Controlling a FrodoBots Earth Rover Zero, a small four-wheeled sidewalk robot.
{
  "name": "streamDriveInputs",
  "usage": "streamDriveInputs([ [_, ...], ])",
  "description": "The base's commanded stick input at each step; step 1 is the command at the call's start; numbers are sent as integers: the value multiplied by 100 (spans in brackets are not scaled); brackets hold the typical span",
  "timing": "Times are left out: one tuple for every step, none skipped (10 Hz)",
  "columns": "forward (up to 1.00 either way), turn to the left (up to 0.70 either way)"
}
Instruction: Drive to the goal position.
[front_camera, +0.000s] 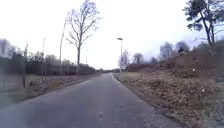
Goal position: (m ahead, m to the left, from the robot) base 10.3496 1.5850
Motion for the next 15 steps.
streamDriveInputs([
  [50, 1],
  [50, 1],
  [50, 1],
  [50, 1],
  [50, 1],
  [50, 1],
  [50, 1],
  [50, 1],
  [50, 1],
  [50, 1],
  [50, 1],
  [50, 1],
  [50, 1],
  [50, 1],
  [50, 1],
])
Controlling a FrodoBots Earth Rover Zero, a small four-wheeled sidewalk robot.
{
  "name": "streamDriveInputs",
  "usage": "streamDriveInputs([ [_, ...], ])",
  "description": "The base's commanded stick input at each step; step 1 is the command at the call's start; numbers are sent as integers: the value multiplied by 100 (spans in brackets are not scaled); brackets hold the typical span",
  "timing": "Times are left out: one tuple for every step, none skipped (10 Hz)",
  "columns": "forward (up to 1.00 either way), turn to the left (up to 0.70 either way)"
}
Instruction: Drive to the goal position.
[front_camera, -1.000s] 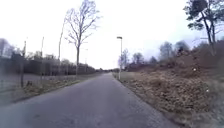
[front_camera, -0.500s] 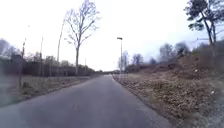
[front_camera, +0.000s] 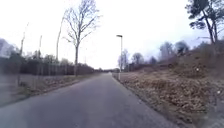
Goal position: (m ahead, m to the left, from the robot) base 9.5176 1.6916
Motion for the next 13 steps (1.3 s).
streamDriveInputs([
  [50, 1],
  [50, 1],
  [50, 1],
  [50, 1],
  [50, 1],
  [50, 1],
  [50, 1],
  [50, 1],
  [50, 1],
  [50, 1],
  [50, 1],
  [50, 1],
  [50, 1],
])
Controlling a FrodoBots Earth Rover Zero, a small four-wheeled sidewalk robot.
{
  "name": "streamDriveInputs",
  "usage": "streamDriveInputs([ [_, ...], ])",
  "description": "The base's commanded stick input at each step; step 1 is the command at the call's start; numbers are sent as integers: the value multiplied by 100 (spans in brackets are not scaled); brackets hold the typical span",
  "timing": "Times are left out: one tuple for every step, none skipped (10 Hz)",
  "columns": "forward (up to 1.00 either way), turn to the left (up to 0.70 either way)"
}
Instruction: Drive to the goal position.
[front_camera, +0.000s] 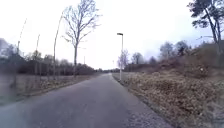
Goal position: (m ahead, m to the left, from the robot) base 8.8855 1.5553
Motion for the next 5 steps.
streamDriveInputs([
  [50, 1],
  [50, 1],
  [50, 1],
  [50, 1],
  [50, 1],
])
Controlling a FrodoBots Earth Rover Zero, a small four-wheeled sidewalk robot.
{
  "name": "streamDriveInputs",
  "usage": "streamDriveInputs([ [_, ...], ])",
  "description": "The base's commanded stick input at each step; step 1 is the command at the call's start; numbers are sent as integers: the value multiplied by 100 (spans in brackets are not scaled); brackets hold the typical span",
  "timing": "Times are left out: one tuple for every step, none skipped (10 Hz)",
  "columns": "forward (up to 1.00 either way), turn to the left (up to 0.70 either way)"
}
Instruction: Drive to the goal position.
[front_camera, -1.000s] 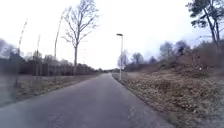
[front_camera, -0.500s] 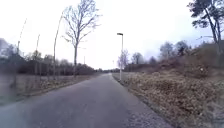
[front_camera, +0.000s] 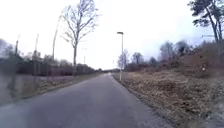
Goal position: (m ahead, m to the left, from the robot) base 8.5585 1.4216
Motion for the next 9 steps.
streamDriveInputs([
  [50, 1],
  [50, 1],
  [50, 1],
  [50, 1],
  [50, 1],
  [50, 1],
  [50, 1],
  [50, 1],
  [50, 1],
])
